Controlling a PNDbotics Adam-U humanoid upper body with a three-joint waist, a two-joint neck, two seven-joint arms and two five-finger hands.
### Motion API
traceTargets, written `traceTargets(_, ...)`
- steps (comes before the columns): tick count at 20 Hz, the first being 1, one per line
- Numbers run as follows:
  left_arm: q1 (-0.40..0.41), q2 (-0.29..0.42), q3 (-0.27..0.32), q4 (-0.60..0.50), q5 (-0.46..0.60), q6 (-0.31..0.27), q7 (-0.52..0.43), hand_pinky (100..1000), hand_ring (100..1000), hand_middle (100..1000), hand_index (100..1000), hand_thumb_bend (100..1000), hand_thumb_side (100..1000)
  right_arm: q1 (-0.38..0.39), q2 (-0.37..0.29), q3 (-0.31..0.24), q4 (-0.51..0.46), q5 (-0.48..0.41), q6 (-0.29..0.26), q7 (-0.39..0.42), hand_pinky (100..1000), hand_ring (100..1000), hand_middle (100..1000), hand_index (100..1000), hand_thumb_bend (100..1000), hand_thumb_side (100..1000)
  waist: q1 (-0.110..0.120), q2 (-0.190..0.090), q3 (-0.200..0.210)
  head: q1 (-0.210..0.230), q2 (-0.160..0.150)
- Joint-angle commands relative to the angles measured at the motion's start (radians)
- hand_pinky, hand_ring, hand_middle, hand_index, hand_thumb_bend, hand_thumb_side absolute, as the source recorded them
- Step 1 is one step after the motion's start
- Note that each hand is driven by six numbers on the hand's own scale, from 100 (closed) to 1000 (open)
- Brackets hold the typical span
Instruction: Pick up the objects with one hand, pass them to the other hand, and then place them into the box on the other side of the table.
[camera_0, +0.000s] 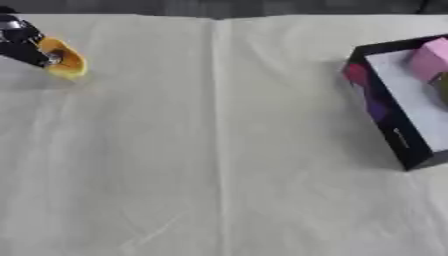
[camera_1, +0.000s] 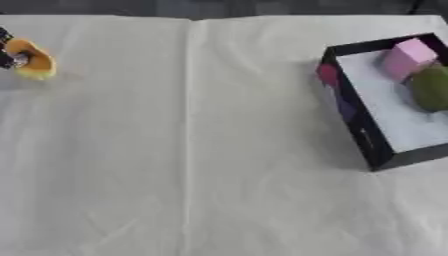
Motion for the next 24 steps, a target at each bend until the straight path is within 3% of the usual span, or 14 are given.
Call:
traceTargets(1,-0.001,0.048,0.006,-0.06,0.112,-0.006,0.018,779,793,638,414,100,249,-0.004,-0.033,-0.018,-0.002,-0.006,-0.001,-0.007,727,840,862,888,137,327,0.0,-0.042,0.002,-0.009,0.007)
traceTargets(11,0.106,0.079,-0.053,-0.249,0.449,-0.09,0.085,770,778,620,410,100,279,-0.014,-0.044,-0.032,-0.017,-0.028,-0.015,-0.032,725,840,861,889,122,309,-0.009,-0.049,0.008,-0.029,0.012)
traceTargets(14,0.141,0.086,-0.071,-0.309,0.492,-0.094,0.096,767,774,616,409,100,286,-0.017,-0.048,-0.034,-0.022,-0.031,-0.016,-0.035,725,840,862,890,119,304,-0.011,-0.053,0.01,-0.032,0.013)
traceTargets(15,0.152,0.085,-0.074,-0.325,0.503,-0.092,0.099,767,772,614,409,100,220,-0.018,-0.049,-0.035,-0.023,-0.032,-0.017,-0.035,725,840,862,889,128,329,-0.012,-0.054,0.011,-0.033,0.013)
traceTargets(16,0.163,0.083,-0.077,-0.34,0.512,-0.091,0.104,766,771,613,409,100,294,-0.019,-0.051,-0.036,-0.025,-0.034,-0.018,-0.036,726,840,862,890,117,300,-0.014,-0.057,0.012,-0.035,0.012)
traceTargets(24,0.232,0.039,-0.094,-0.437,0.585,-0.111,0.188,758,761,600,406,100,361,-0.017,-0.062,-0.041,-0.031,-0.045,-0.024,-0.039,726,841,862,889,109,291,-0.021,-0.074,0.019,-0.041,0.009)
